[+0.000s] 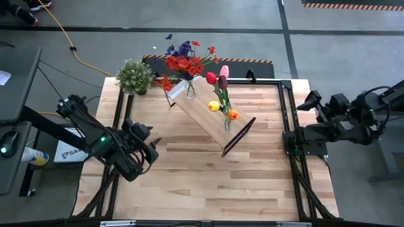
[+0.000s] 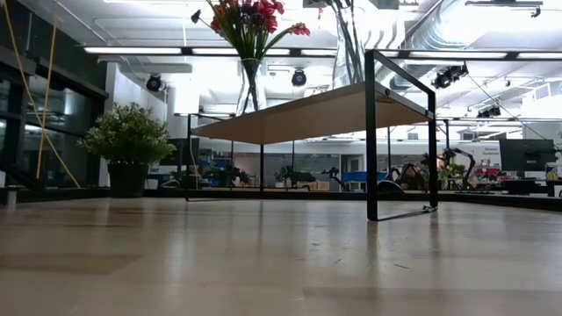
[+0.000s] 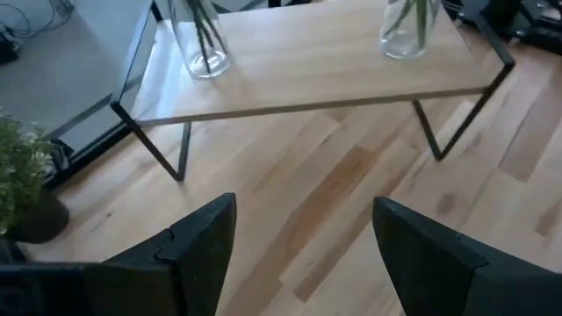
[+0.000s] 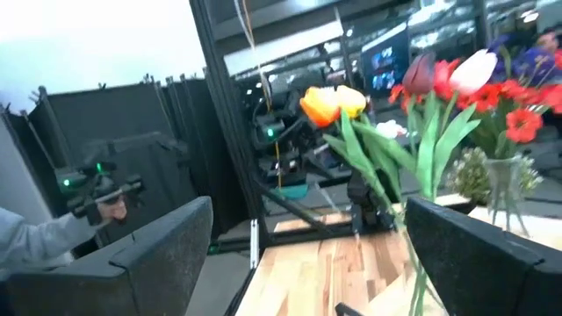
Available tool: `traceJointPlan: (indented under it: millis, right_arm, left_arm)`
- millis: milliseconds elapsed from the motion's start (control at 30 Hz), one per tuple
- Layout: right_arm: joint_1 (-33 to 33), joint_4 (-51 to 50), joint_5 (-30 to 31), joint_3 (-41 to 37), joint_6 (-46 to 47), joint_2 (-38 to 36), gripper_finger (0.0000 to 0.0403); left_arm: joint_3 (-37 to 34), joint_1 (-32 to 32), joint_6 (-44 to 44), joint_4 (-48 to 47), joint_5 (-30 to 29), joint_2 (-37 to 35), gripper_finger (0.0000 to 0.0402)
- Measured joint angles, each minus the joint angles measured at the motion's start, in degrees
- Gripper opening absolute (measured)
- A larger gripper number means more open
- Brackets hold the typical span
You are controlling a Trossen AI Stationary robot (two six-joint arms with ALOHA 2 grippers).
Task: Pick and place flowers into a vace then onto a shelf
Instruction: Return to Home Position
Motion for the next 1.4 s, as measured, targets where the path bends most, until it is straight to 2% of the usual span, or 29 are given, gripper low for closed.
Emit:
traceJointPlan:
  millis: [233,533,767,1000,1233,1400]
  right_arm:
    - [0.00,-3.27,1.76,0.00,-1.38,-4.48,0.0367]
    - [0.00,-8.05,4.36,0.10,1.09,-9.83,0.0367]
    - [0.00,-11.19,5.54,0.50,-0.01,-9.77,0.0367]
    - [-0.02,-15.31,10.53,0.46,2.62,-9.83,0.0366]
    - [-0.02,-16.61,7.37,0.44,2.17,-9.90,0.0365]
    - [-0.02,-16.65,8.07,0.44,2.48,-9.92,0.0367]
  left_arm:
    - [-6.76,-0.04,-0.04,3.65,-3.58,-5.98,0.0299]
    - [-17.45,-0.02,5.39,15.16,-9.61,-15.30,0.0300]
    - [-28.11,0.02,8.04,26.08,-10.14,-23.32,0.0300]
    - [-36.28,0.02,13.47,36.29,-9.71,-30.35,0.0298]
    - [-41.21,0.02,13.94,41.78,-8.21,-34.56,0.0300]
    - [-45.02,0.04,17.89,49.20,-8.15,-35.58,0.0299]
